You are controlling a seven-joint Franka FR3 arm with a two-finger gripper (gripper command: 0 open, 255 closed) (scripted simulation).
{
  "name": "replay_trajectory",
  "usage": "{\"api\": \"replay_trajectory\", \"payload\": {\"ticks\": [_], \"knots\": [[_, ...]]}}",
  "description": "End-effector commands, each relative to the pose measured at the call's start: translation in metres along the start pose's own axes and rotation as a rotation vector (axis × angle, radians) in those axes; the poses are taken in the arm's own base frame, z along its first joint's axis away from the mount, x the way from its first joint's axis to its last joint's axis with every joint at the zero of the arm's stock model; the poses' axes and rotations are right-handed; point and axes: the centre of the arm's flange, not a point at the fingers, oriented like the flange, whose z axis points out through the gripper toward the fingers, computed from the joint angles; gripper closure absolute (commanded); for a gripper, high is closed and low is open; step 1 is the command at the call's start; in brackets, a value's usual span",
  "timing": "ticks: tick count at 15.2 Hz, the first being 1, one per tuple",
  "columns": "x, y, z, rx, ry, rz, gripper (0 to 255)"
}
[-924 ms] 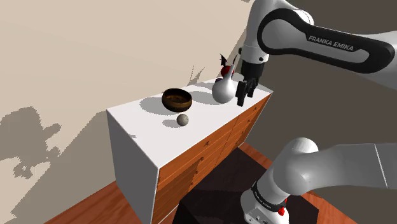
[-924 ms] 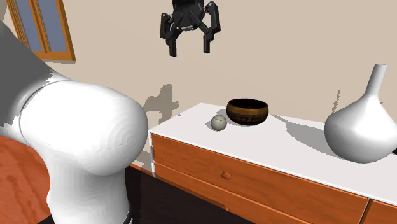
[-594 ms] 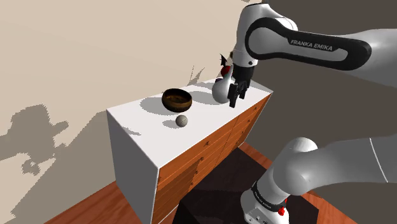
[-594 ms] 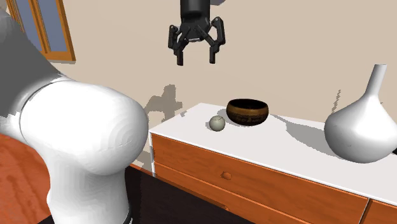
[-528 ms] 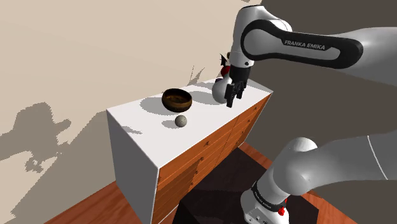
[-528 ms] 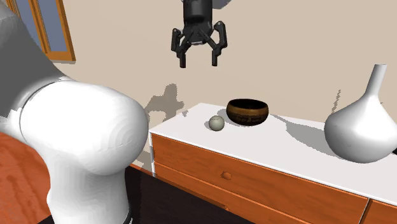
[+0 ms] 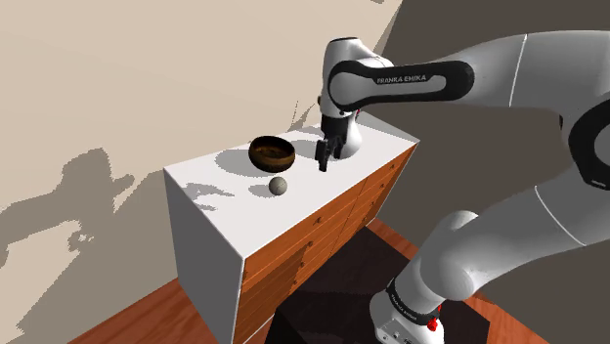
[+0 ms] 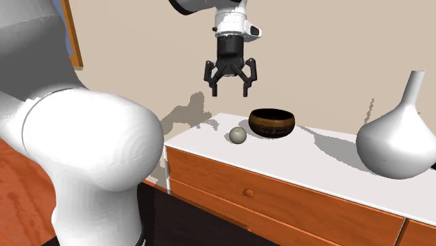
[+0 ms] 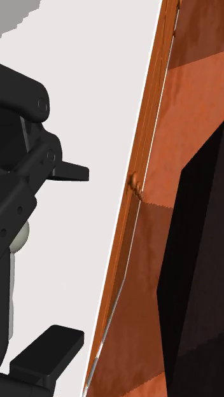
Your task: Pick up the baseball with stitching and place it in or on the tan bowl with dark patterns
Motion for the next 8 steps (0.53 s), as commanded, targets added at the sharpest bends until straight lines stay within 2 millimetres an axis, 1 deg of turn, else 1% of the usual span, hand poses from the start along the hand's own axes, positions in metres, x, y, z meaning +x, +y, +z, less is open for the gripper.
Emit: {"api": "replay_trajectory", "payload": {"ticks": [1,8], "knots": [[0.023,0.0,0.01,0.003,0.003,-0.015,0],[0.103,-0.001,0.057,0.014,0.004,-0.067,0]]}}
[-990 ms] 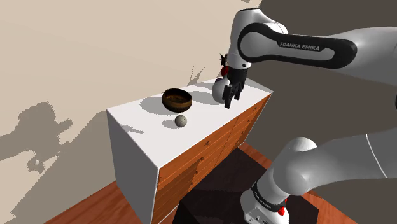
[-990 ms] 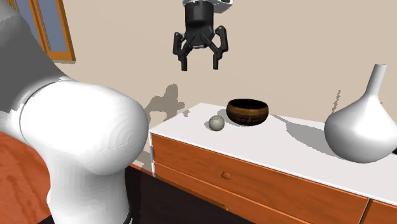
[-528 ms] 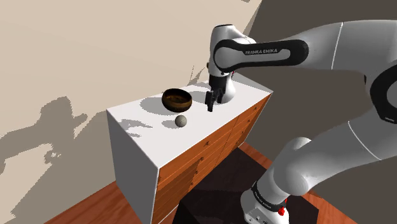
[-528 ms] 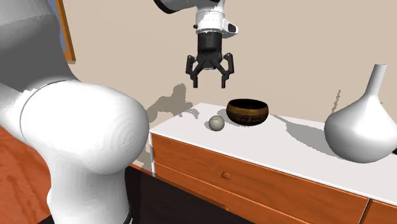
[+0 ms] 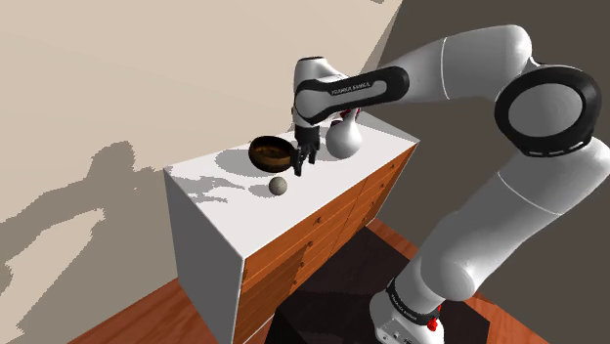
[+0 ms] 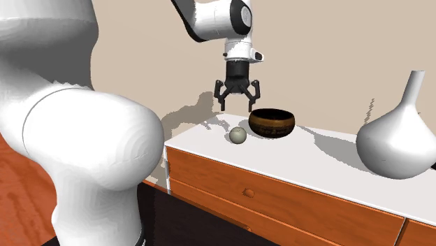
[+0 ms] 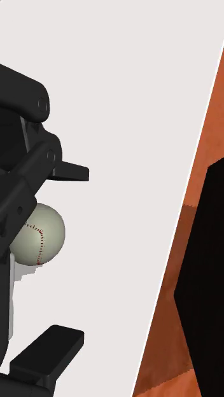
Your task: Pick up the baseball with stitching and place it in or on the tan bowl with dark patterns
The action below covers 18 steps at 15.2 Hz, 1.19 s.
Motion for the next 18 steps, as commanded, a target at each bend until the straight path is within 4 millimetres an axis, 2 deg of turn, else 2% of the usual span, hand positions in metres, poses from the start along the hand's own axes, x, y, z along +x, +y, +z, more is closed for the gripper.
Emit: {"api": "replay_trajectory", "payload": {"ticks": [1,8,15,18], "knots": [[0.025,0.002,0.014,0.003,0.002,-0.015,0],[0.103,0.001,0.059,0.014,0.003,-0.066,0],[0.103,0.001,0.096,0.014,0.003,-0.066,0],[0.103,0.001,0.099,0.014,0.003,-0.066,0]]}}
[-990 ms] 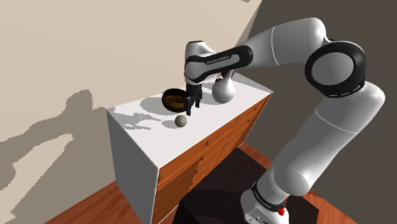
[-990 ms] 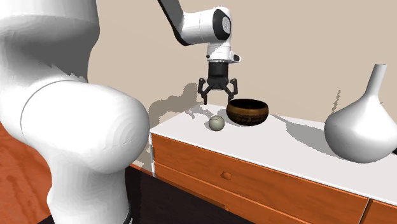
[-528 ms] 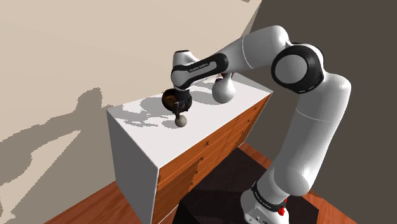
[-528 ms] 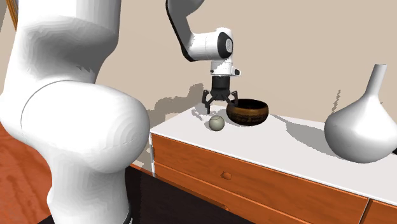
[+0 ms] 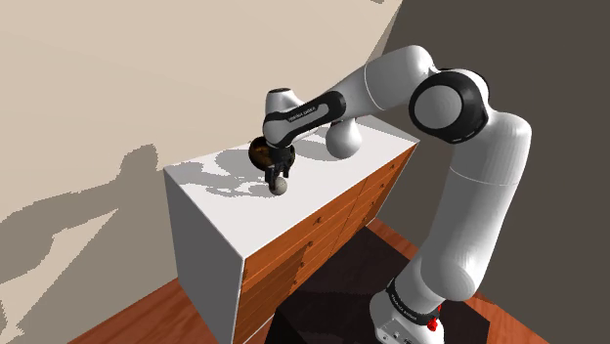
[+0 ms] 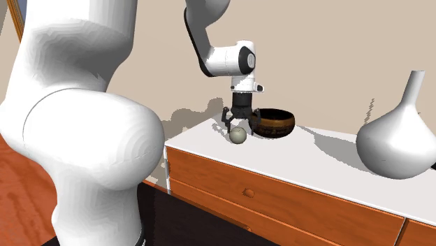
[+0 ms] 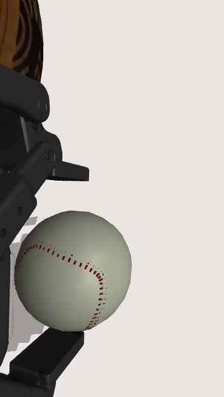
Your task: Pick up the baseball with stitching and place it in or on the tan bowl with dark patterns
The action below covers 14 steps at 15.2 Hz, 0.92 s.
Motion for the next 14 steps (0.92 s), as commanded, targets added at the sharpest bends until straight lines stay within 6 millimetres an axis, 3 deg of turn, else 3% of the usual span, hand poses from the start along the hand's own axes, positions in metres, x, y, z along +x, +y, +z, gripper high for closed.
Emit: {"api": "replay_trajectory", "payload": {"ticks": [1,5,6,14], "knots": [[0.0,0.0005,0.0009,0.0,0.0,0.0,0],[0.0,0.0005,0.0009,0.0,0.0,0.0,0],[-0.0001,0.0006,0.0009,0.0,0.0,0.0,255],[0.0001,0.0003,0.0008,0.0,0.0,0.0,255]]}}
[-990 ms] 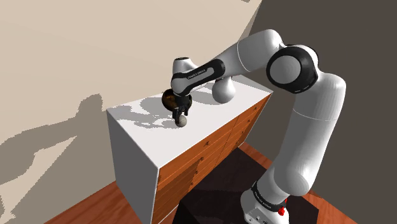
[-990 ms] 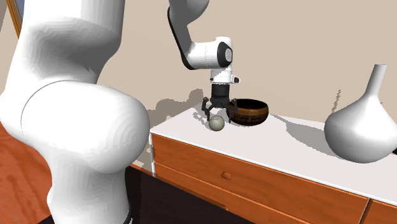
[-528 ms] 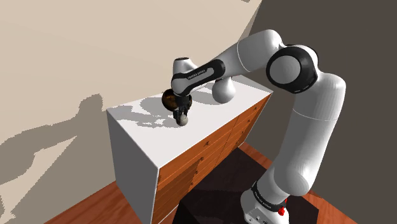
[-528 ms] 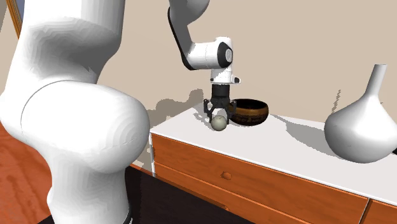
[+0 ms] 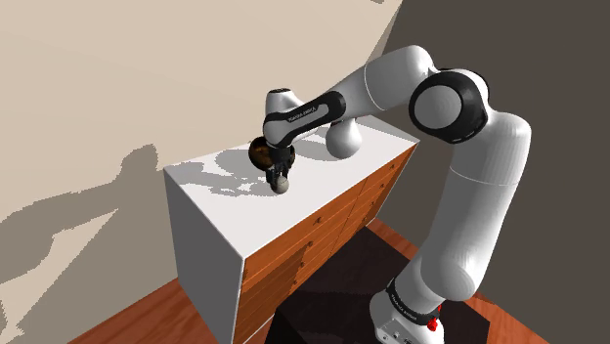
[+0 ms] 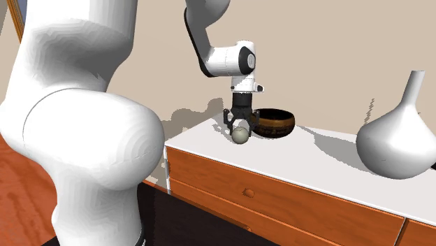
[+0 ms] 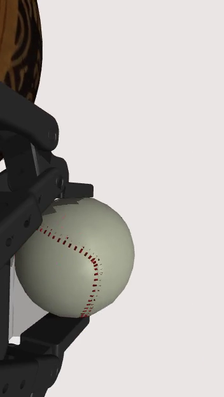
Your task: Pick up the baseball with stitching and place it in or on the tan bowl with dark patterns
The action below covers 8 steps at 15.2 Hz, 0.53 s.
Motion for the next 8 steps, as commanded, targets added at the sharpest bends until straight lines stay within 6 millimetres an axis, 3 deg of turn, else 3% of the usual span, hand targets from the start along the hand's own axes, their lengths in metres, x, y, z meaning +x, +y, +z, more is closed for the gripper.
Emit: {"api": "replay_trajectory", "payload": {"ticks": [1,8], "knots": [[0.0,0.0,0.0,0.0,0.0,0.0,255],[-0.007,0.001,-0.036,0.0,0.0,0.0,255]]}}
